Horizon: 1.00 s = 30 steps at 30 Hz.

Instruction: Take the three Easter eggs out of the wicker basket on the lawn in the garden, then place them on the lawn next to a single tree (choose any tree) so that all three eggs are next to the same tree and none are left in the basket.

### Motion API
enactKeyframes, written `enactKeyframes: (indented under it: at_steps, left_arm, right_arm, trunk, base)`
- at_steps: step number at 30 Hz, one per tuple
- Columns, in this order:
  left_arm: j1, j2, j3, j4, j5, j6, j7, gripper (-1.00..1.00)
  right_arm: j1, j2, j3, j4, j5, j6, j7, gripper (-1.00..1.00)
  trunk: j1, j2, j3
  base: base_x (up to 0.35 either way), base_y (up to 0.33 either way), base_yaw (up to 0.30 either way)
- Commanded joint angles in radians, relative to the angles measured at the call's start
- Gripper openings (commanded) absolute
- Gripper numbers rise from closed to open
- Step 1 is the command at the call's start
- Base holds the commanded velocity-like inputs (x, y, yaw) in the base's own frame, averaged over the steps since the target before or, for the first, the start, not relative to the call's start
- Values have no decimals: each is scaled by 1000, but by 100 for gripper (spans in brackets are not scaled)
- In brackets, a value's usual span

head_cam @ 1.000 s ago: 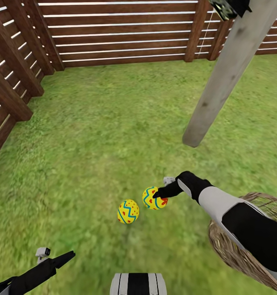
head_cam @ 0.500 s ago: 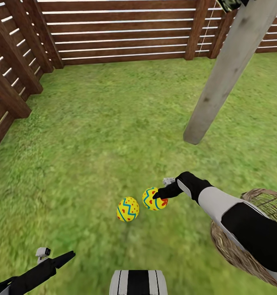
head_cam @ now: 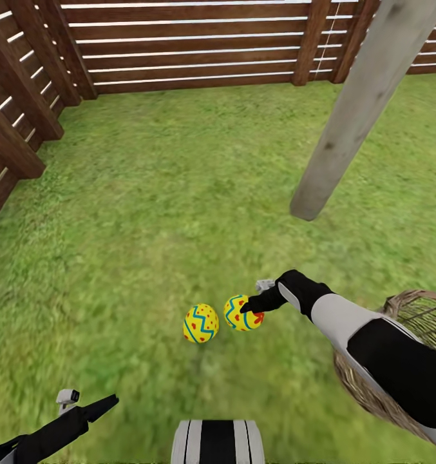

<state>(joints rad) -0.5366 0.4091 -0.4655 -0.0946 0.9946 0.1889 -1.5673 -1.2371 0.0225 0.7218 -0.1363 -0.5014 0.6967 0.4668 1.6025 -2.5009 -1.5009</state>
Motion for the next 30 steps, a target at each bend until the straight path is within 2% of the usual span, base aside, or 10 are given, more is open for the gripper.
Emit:
enactKeyframes:
  at_steps: [1, 15, 22, 30]
  left_arm:
    - [0, 0, -8, -1, 7, 11, -3, 100]
    - [0, 0, -8, -1, 7, 11, -3, 100]
    - [0, 2, -7, -1, 8, 11, -3, 100]
    - [0, 2, -8, -1, 8, 11, -3, 100]
  right_arm:
    - [-1, 1, 6, 0, -5, 3, 0, -100]
    - [-1, 1, 5, 0, -5, 2, -4, -100]
    - [-1, 1, 5, 0, -5, 2, -4, -100]
    - [-1, 2, 5, 0, -5, 2, -4, -100]
  trunk:
    - [0, -1, -5]
    - [7, -4, -59]
    - [7, -4, -59]
    - [7, -4, -59]
  base:
    - [0, 0, 0]
    - [0, 0, 0]
    - [11, 0, 0]
    - [123, 0, 0]
